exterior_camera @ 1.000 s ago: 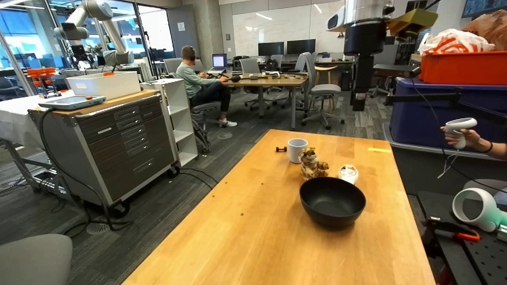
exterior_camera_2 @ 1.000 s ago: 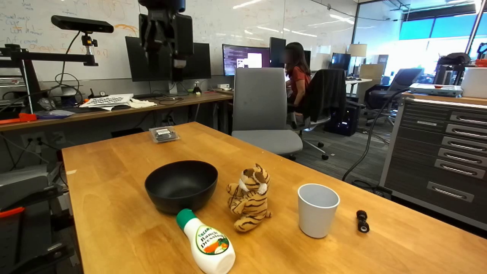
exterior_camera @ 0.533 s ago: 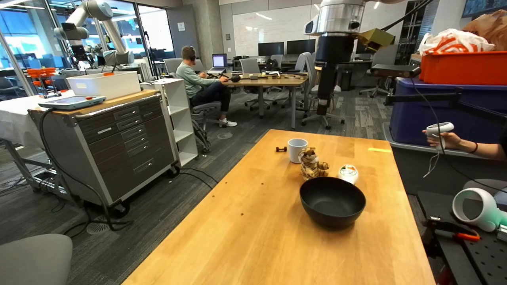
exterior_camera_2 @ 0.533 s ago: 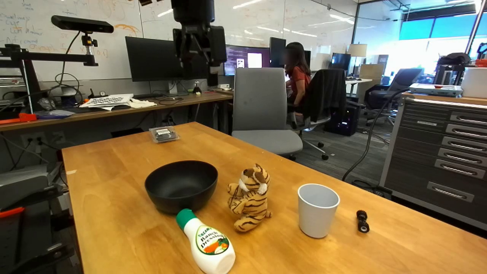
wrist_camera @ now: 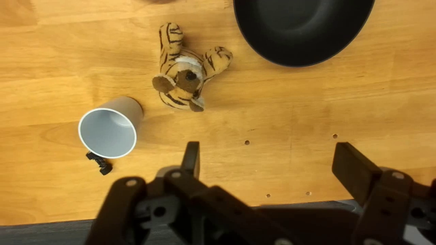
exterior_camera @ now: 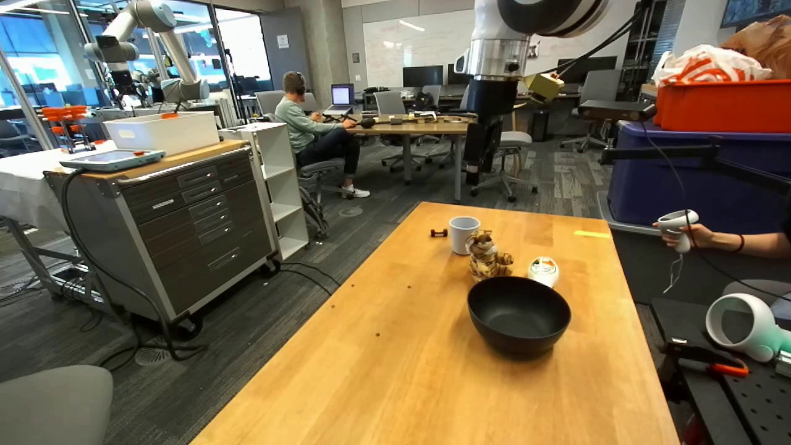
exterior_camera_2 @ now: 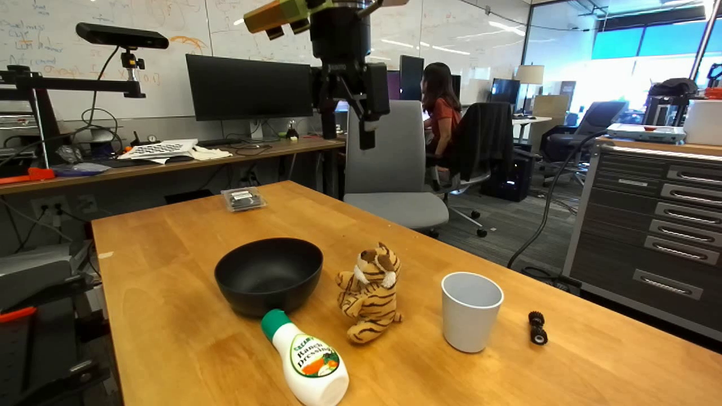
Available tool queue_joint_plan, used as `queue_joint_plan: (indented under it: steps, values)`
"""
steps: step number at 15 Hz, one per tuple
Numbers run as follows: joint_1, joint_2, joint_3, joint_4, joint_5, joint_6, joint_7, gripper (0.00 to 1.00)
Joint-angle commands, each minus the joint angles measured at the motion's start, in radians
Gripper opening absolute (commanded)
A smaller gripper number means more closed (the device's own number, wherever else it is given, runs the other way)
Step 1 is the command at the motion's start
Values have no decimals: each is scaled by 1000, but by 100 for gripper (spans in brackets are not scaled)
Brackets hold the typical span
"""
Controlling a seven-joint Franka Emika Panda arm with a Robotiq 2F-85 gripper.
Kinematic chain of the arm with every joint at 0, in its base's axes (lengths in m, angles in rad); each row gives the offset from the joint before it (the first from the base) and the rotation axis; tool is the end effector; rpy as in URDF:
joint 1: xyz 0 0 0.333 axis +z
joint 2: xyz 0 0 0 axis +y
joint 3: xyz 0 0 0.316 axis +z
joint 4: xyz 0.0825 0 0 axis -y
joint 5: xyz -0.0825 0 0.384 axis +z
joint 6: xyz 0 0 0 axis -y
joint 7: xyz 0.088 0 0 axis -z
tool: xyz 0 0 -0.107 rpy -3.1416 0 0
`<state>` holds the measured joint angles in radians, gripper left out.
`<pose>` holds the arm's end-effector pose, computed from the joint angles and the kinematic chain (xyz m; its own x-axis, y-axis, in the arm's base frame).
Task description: Put the tiger toy in the black bowl
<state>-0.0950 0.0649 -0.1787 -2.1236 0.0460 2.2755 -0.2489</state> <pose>0.5402 -0.1496 0.3895 0.9945 -0.0521 0.0914 -0.0520 -0.9986 -0.0036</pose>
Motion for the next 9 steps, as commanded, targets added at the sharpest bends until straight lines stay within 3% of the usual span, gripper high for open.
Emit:
queue_joint_plan:
  steps: [1, 9]
  values:
    - [-36, 80, 9, 63, -4, 21, 29, 100]
    - [-84, 169, 17, 60, 23, 39, -1, 100]
